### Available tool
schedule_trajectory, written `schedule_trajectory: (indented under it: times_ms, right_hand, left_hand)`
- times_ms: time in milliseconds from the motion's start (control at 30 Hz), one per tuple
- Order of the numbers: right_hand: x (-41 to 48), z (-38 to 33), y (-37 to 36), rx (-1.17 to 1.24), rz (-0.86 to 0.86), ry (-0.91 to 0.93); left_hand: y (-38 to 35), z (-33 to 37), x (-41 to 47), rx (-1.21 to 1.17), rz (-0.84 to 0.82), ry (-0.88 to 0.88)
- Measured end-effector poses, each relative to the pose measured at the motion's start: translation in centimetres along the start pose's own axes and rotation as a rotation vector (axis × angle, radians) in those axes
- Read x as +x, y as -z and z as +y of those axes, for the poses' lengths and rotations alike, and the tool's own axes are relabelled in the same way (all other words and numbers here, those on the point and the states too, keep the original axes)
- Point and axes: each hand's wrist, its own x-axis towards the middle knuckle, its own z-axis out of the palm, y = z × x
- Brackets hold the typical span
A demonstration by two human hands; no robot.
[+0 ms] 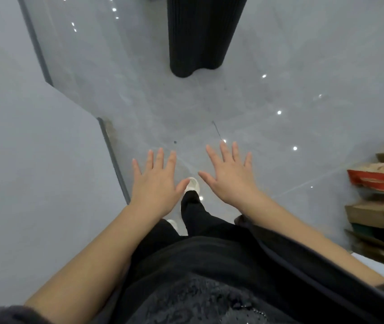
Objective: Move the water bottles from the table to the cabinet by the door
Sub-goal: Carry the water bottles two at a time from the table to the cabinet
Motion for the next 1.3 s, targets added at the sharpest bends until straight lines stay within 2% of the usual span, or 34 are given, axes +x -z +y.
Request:
schedule_trajectory:
  times_ms: [200,400,633,800,933,1300]
  right_hand:
    - [5.7,-0.6,4.7,-0.111,-0.029,0.128]
    - [10.0,-2.4,7.7,-0.126,-0.039,0.169]
    - [15.5,-5.5,10.5,-0.107,-0.042,0.081]
    - [20.5,-10.2,14.1,-0.035,-0.074,-0.02]
    - [24.4,-14.2,17.3,0.024,-0.034,-0.036]
    - [32.9,-18.9,24.0,0.132,0.026,-0.061]
  left_hand:
    - [2.9,-0.5,3.9,-0.081,0.012,0.144]
    - [5.0,-1.8,7.3,-0.127,-0.02,0.175]
    - [9.2,-6.3,13.6,-0.123,-0.024,0.122]
    - [14.0,-12.6,19.5,-0.064,-0.054,0.071]
    - [17.9,-16.6,23.1,-0.03,-0.069,0.033]
    - [26.1,-21.0,31.7,-0.018,-0.072,-0.022]
